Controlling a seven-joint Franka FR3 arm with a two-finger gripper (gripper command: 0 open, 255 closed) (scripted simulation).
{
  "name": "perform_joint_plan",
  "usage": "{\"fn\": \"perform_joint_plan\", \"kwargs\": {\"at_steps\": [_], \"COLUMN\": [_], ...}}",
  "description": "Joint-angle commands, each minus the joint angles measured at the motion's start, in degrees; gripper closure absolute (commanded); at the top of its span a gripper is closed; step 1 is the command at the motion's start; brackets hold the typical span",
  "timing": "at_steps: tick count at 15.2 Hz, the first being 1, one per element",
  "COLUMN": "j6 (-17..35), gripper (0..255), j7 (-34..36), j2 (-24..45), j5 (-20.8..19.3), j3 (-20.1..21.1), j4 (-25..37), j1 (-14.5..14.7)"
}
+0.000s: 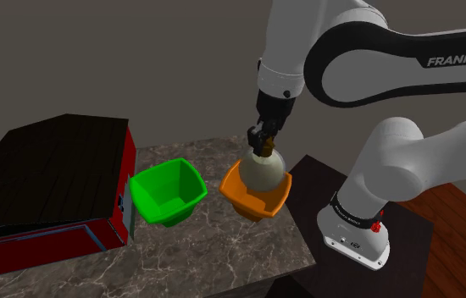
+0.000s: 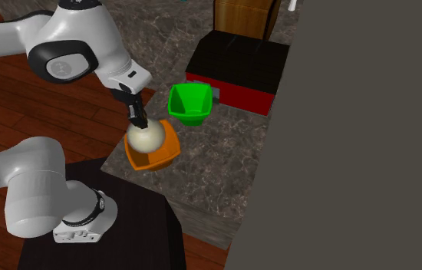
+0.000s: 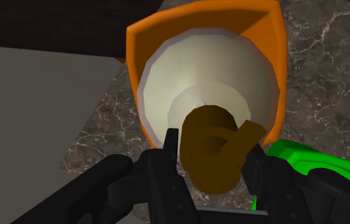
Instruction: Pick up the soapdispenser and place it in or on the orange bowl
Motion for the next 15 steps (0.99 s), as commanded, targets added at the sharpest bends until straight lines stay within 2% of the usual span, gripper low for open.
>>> {"fn": "perform_joint_plan", "kwargs": {"at_steps": [1,4,5,10,14,15], "j6": [0.1,0.1,0.1,0.1,-7.3,-7.3], "gripper": [255,255,0,0,0,0], "j7": [0.0,0.0,0.0,0.0,0.2,0.2], "j2": [0.0,0.0,0.0,0.0,-0.5,-0.5], "j5": [0.0,0.0,0.0,0.0,-1.7,-1.7], "j3": [0.0,0.0,0.0,0.0,-1.8,-1.8], "j4": [0.0,0.0,0.0,0.0,6.9,6.9], "j1": [0.0,0.0,0.0,0.0,-0.6,-0.6]}}
